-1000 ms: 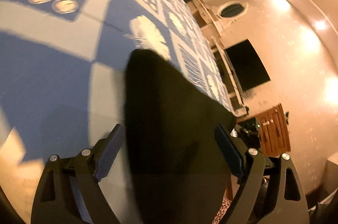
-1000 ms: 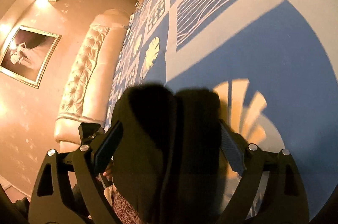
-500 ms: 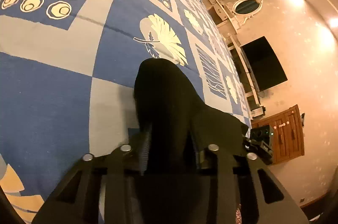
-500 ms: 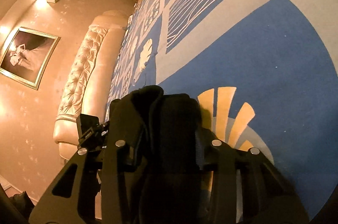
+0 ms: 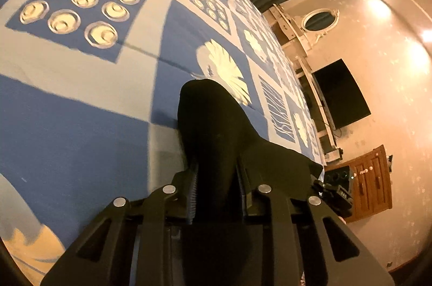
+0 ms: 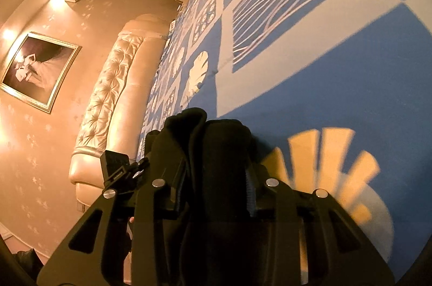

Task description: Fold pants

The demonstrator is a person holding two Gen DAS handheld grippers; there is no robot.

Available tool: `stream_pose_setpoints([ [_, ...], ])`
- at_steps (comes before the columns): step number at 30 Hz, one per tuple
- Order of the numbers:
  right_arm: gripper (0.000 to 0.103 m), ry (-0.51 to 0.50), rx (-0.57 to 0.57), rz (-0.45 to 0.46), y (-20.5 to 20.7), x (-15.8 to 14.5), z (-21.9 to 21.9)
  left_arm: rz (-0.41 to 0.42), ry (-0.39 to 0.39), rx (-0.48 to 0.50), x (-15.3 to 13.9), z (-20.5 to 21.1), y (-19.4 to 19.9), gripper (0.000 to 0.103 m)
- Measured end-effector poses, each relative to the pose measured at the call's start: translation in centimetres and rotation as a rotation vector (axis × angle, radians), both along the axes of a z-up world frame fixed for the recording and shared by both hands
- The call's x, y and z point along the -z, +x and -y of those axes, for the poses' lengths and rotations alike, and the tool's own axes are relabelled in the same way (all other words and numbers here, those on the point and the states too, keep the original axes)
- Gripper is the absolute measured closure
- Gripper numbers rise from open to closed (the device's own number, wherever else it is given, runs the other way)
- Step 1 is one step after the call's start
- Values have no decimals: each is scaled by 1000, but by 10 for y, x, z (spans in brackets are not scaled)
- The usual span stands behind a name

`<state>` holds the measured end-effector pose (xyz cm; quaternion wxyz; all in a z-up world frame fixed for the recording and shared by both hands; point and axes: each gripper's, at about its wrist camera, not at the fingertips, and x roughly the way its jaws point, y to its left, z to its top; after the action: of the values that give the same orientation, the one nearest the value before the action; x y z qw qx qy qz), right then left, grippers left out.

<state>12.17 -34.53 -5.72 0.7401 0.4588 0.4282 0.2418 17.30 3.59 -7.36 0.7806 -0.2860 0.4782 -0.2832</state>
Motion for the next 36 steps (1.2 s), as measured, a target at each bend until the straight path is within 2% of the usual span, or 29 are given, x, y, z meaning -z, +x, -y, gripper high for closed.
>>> stream_pose_setpoints([
  [17, 70, 8, -55, -13, 74, 1, -57, -45, -22, -77, 3, -55, 47, 79],
  [28, 70, 39, -54, -22, 84, 9, -62, -51, -62, -85, 8, -64, 49, 77],
  [31, 67, 59, -45, -29, 82, 12, -60, -66, -130, -65, 12, -71, 45, 68],
  [33, 58, 77, -36, -35, 82, 14, -56, -81, -185, -58, 14, -78, 41, 57],
  [34, 56, 87, -34, -36, 81, 14, -54, -82, -198, -60, 14, -83, 35, 55],
  [36, 45, 104, -30, -31, 76, 11, -51, -68, -206, -61, 10, -91, 24, 43],
])
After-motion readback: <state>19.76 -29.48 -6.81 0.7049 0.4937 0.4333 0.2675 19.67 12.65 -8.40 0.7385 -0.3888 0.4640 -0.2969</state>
